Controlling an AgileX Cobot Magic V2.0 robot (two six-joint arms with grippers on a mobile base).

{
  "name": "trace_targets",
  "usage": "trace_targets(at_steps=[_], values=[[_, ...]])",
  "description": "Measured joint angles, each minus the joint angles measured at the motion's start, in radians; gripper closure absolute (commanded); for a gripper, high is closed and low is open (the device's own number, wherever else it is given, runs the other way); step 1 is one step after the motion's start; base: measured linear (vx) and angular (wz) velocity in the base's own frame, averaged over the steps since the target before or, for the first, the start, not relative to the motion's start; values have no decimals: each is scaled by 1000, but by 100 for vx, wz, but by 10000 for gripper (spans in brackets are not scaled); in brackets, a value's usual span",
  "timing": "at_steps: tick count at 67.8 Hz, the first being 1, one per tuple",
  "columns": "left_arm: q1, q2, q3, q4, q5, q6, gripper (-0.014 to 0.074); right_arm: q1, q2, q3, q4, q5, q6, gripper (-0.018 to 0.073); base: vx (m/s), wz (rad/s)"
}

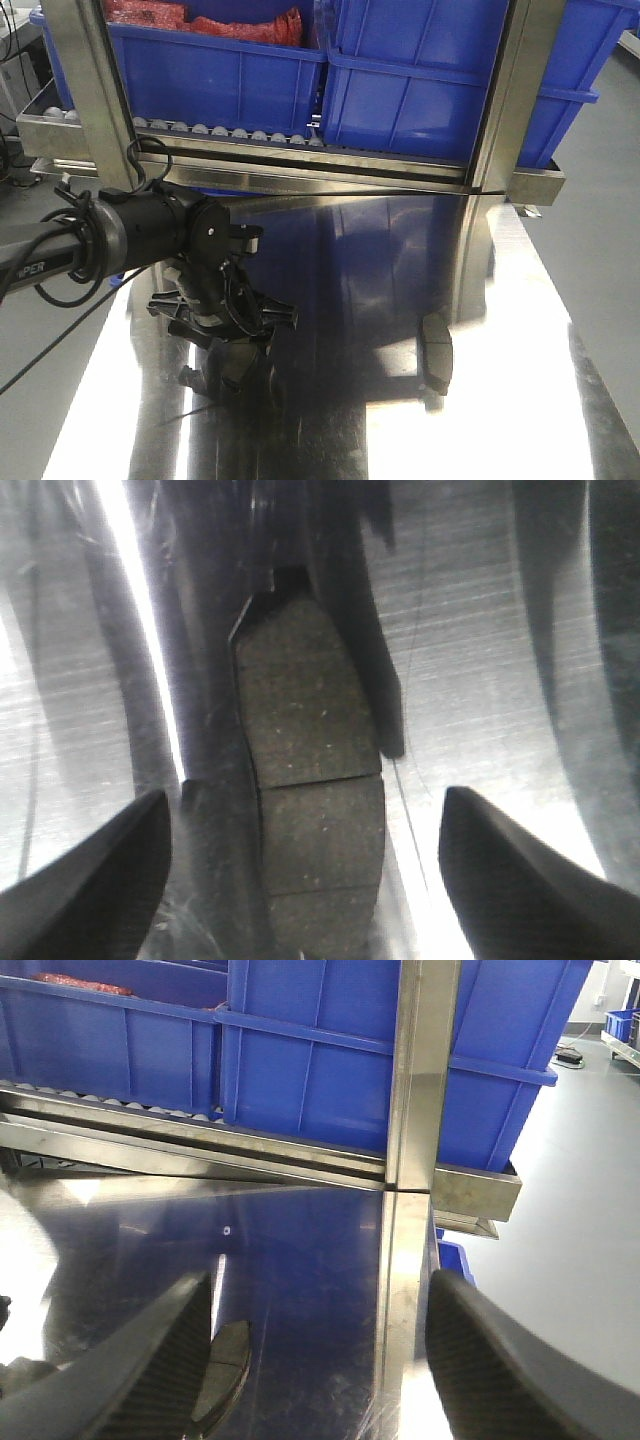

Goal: Move and align brake pads A on conveyor
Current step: 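Close the left gripper on the brake pad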

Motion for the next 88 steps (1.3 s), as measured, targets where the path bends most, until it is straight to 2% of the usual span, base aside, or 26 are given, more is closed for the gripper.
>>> trace_targets(at_steps=[12,24,39,53,60,72,88], values=[[0,21,0,-9,-9,-18,54,0,0,0,0,0,0,106,0,0],[0,21,0,-9,-33,-42,99,0,0,0,0,0,0,106,0,0],[0,28,0,-9,-52,-61,216,0,0,0,0,0,0,106,0,0],[0,53,-25,-3,-34,-63,288,0,0,0,0,0,0,106,0,0],[0,66,-54,2,-6,-63,381,0,0,0,0,0,0,106,0,0],[-1,77,-83,24,36,-63,605,0,0,0,0,0,0,106,0,0],[-21,56,-88,53,74,-48,604,0,0,0,0,0,0,106,0,0]])
